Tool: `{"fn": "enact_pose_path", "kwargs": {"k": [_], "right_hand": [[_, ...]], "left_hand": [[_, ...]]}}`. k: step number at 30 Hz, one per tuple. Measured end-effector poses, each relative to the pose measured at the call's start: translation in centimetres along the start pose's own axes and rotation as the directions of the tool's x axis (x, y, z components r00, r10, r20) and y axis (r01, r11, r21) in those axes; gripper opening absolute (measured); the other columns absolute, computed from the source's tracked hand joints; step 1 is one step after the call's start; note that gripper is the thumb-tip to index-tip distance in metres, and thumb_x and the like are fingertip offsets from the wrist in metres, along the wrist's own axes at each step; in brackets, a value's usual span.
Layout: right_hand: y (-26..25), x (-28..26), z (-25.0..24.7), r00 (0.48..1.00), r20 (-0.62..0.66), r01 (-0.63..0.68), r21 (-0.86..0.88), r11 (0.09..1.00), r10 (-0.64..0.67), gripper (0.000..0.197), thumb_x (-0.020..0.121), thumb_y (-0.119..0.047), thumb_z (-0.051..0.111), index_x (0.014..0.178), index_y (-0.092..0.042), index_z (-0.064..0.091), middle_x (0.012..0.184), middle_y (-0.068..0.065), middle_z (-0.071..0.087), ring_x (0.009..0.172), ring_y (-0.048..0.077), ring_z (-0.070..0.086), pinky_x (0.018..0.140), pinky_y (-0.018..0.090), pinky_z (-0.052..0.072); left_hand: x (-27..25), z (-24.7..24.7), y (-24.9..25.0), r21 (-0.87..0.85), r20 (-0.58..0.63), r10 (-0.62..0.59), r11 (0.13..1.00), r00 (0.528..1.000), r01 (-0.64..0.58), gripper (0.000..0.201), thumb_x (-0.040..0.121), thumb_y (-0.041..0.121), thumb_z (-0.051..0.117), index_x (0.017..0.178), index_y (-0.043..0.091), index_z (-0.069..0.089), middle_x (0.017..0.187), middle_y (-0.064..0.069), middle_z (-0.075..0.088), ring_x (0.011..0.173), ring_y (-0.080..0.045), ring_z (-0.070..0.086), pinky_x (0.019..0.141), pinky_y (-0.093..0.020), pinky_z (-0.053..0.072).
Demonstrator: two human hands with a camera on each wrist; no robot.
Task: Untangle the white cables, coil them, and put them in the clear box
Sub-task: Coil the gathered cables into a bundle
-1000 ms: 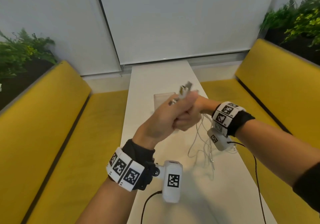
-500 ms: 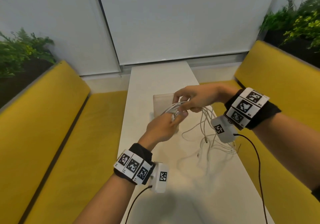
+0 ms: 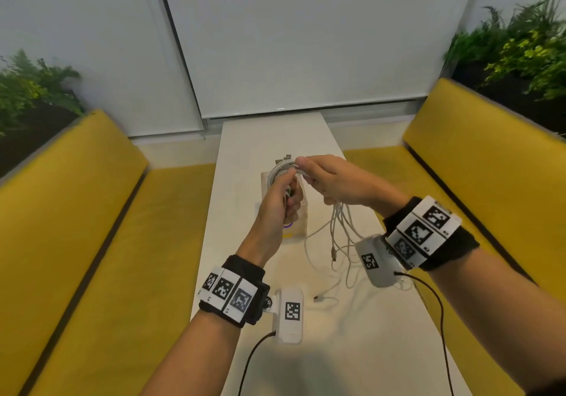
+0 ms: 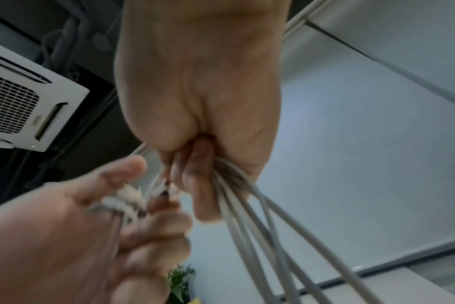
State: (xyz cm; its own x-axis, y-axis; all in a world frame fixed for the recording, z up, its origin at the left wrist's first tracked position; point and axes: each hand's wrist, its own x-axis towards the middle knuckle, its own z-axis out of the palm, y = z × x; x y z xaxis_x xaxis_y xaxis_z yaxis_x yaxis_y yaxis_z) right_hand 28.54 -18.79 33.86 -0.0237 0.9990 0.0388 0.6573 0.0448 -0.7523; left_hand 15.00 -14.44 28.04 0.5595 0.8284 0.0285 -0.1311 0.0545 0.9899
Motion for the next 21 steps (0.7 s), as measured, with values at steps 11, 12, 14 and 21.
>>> {"fn": "enact_pose_path", "kwargs": {"k": [11,12,14,21], "right_hand": [[-3.0,-2.1,2.5,0.961,-0.248,0.19,0.265,0.945,-0.124,0.035,0.105,-0.035,0.032,0.076,-0.022,0.045,0.059,-0.015,0.044,0.051,0.006,0.043,0.06,0.037,0.046],[-2.9,-2.3,2.5,0.958,-0.239,0.221,0.25,0.943,-0.162,0.034,0.105,-0.034,0.031,0.076,-0.023,0.044,0.056,-0.017,0.046,0.05,0.005,0.043,0.06,0.038,0.047],[-2.7,-2.6,2.9,0.953,-0.219,0.259,0.231,0.938,-0.21,0.033,0.106,-0.032,0.03,0.077,-0.024,0.043,0.057,-0.017,0.046,0.05,0.004,0.043,0.058,0.033,0.044],[-0.8,-3.6,4.7,0.951,-0.143,0.296,0.177,0.939,-0.273,0.036,0.107,-0.021,0.029,0.074,-0.014,0.043,0.066,-0.001,0.046,0.06,0.01,0.043,0.059,0.017,0.039]], "left_hand": [[0.0,1.9,4.5,-0.028,-0.193,0.255,0.964,0.948,-0.265,0.029,0.103,0.045,0.041,0.087,0.024,0.054,0.078,-0.003,0.054,0.067,-0.001,0.058,0.064,-0.022,0.05],[0.1,2.0,4.8,-0.043,-0.207,0.269,0.958,0.941,-0.283,0.029,0.102,0.045,0.042,0.085,0.025,0.054,0.076,0.0,0.053,0.067,-0.002,0.057,0.066,-0.022,0.049],[0.3,2.0,5.3,-0.073,-0.251,0.295,0.944,0.922,-0.321,0.031,0.101,0.048,0.045,0.082,0.027,0.056,0.076,0.008,0.054,0.071,-0.002,0.053,0.072,-0.021,0.046],[0.9,2.0,6.9,-0.323,-0.118,0.173,0.924,0.978,-0.202,0.057,0.099,0.06,0.037,0.06,0.02,0.05,0.05,0.008,0.041,0.044,-0.006,0.038,0.044,-0.02,0.034]]}}
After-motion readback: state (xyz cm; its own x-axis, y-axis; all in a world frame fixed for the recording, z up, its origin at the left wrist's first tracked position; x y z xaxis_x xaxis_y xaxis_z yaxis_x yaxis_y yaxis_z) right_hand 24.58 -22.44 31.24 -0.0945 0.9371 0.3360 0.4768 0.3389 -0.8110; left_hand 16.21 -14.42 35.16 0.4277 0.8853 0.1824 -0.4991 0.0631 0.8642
